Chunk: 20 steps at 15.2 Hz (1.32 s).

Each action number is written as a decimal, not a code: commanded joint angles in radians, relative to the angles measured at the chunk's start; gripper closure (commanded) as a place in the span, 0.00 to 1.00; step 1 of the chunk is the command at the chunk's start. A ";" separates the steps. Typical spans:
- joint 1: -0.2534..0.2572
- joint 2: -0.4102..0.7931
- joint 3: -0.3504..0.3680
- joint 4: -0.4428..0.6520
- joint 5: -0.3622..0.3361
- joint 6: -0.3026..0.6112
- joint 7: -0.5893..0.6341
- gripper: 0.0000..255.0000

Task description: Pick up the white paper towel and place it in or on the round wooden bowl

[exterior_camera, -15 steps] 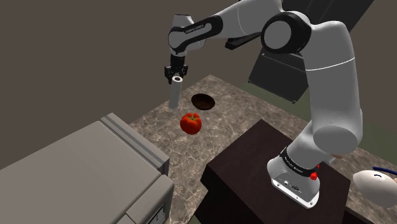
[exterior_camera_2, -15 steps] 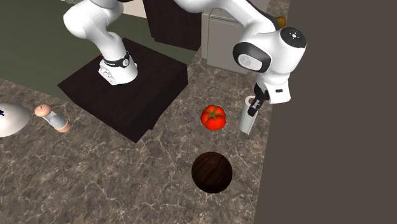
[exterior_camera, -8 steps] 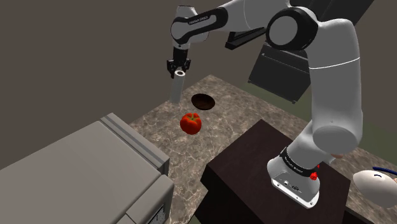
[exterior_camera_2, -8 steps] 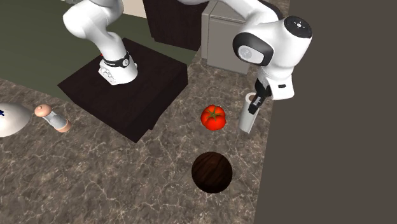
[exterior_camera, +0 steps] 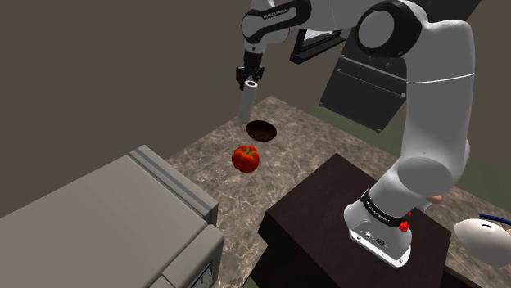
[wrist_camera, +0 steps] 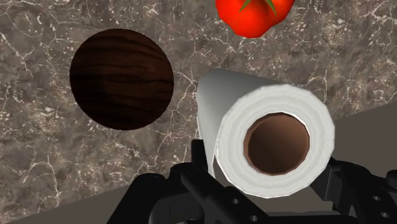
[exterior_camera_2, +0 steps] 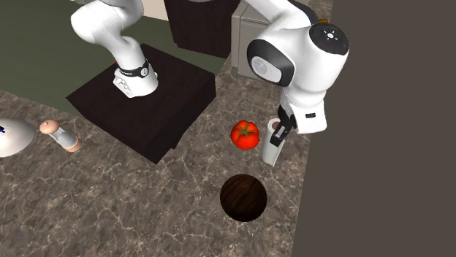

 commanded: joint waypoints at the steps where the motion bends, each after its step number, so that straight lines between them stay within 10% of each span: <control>1: -0.030 -0.001 -0.008 0.012 0.003 -0.014 -0.039 1.00; 11: -0.179 0.017 -0.050 0.138 0.016 -0.133 -0.218 1.00; 20: -0.182 0.050 -0.049 0.086 0.020 -0.048 -0.228 1.00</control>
